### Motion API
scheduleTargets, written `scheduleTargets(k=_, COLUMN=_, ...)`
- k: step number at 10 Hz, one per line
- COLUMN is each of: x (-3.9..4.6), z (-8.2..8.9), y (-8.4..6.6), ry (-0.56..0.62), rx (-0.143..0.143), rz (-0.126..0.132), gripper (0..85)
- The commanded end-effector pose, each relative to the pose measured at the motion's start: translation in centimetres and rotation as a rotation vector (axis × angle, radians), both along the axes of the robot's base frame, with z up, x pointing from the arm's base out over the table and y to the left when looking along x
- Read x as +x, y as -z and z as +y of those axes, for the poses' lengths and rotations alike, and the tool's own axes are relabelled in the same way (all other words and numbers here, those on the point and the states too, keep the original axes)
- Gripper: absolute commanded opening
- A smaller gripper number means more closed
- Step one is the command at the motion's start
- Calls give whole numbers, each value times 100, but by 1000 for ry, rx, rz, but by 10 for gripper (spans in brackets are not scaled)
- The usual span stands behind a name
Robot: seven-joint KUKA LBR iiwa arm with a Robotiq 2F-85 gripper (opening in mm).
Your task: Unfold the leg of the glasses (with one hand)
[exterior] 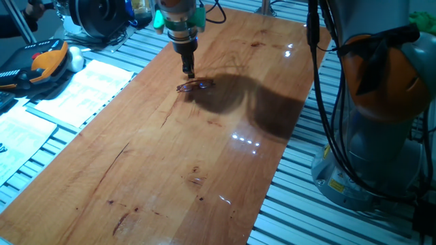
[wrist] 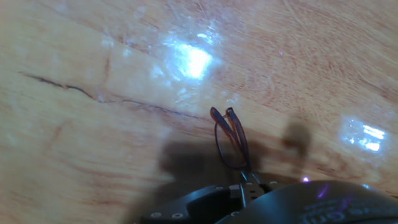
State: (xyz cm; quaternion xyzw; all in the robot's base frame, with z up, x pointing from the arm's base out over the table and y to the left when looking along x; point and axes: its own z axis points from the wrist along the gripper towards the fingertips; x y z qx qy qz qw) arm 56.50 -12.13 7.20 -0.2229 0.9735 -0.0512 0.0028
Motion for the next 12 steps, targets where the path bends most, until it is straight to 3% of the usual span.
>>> scheduleTargets(k=1, x=0, z=-1, y=0, ry=0, rx=8, rz=-6, gripper=0)
scheduleTargets(k=3, x=0, z=-1, y=0, ry=11, rx=39, rz=-4, gripper=0)
scheduleTargets(k=4, x=0, z=-1, y=0, ry=18, rx=64, rz=27, gripper=0)
scheduleTargets(k=5, x=0, z=-1, y=0, ry=10, rx=59, rz=47, gripper=0)
scheduleTargets(k=6, x=0, z=-1, y=0, ry=4, rx=1, rz=32, gripper=0)
scheduleTargets(k=7, x=0, z=-1, y=0, ry=2, rx=-39, rz=10, gripper=0)
scheduleTargets(k=12, x=2, z=-17, y=18, ry=-1, rx=-16, rz=-14, gripper=0)
